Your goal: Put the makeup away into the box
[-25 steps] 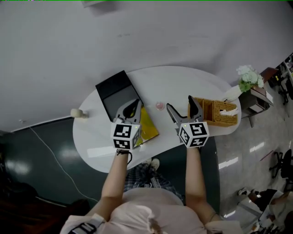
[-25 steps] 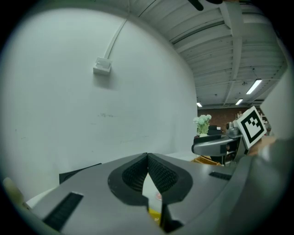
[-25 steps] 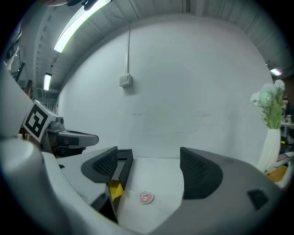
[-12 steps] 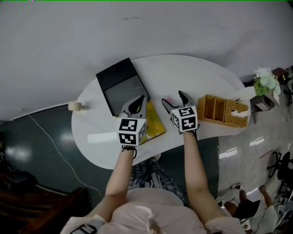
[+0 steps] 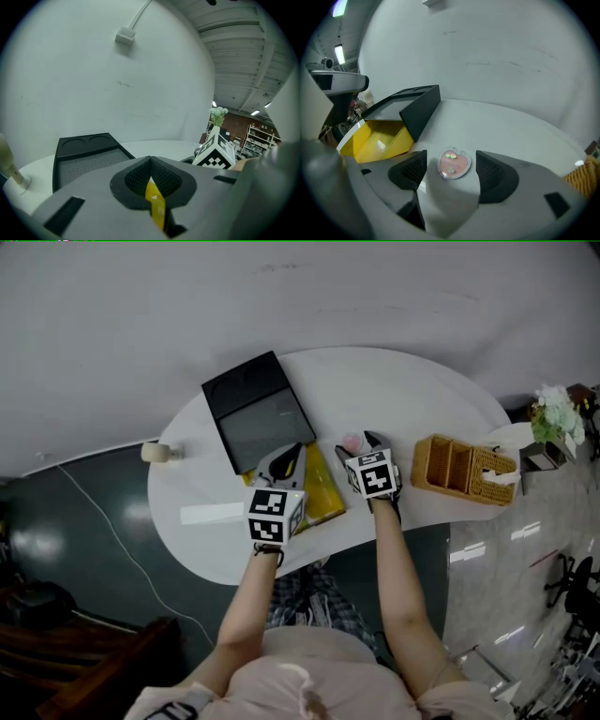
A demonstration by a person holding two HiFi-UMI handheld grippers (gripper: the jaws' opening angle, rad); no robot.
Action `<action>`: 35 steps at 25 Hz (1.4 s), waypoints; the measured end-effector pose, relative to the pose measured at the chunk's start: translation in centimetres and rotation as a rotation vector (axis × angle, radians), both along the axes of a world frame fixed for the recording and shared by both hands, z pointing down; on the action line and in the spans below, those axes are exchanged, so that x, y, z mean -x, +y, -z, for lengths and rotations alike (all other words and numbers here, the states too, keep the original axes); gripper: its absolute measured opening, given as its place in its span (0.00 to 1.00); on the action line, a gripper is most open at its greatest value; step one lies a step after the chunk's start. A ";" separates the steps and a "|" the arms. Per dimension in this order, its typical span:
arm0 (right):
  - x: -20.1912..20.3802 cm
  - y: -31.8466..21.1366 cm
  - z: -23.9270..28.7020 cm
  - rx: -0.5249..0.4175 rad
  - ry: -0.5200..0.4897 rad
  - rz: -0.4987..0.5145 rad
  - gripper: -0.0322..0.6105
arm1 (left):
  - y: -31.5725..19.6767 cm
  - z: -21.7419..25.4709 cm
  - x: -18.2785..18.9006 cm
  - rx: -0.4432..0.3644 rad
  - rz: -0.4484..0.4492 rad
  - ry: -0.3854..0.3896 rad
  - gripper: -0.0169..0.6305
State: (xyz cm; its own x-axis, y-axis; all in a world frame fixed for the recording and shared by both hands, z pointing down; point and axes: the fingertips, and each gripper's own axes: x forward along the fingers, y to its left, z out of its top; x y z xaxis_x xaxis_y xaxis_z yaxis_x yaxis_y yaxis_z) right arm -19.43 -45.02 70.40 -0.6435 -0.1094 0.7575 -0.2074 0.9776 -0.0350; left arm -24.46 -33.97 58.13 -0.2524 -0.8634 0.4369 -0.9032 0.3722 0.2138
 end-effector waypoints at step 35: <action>2.7 8.8 12.4 -0.048 -0.205 0.089 0.42 | 8.6 5.3 4.9 -0.042 0.146 -0.086 0.07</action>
State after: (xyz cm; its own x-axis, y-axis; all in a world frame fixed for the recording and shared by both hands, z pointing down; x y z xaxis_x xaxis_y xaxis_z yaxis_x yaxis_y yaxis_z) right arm -22.08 -36.18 57.96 -0.7921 -0.0785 0.6053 -0.1140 0.9933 -0.0204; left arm -29.37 -25.41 52.85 -0.4119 -0.8318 0.3721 -0.8556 0.4935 0.1560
